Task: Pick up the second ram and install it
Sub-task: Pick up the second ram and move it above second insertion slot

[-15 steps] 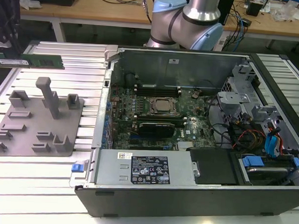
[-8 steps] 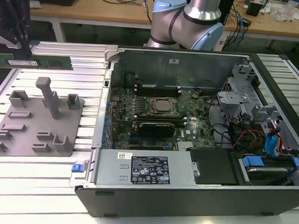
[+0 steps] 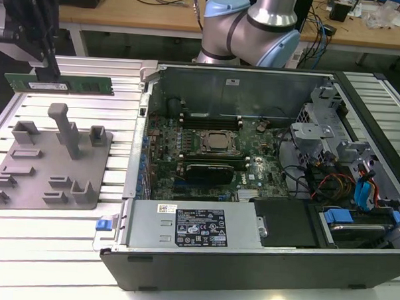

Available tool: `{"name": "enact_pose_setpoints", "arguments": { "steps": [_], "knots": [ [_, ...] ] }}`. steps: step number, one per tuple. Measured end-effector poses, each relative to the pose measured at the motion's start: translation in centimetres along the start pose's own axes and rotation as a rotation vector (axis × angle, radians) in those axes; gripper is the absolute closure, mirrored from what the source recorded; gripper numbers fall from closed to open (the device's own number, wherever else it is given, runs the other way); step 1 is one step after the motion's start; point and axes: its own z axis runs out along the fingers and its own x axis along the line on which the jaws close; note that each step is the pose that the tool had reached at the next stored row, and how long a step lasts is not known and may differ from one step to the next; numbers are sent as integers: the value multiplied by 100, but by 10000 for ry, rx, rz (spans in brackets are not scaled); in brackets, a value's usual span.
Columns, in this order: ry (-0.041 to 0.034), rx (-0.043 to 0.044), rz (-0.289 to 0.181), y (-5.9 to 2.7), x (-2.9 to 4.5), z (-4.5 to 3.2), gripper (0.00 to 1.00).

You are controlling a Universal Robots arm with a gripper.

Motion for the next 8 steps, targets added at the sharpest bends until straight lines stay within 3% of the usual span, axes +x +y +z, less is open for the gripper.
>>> {"name": "enact_pose_setpoints", "arguments": {
  "steps": [8],
  "knots": [
    [0, 0, 0, -243, 7, -2, 91]
  ]
}}
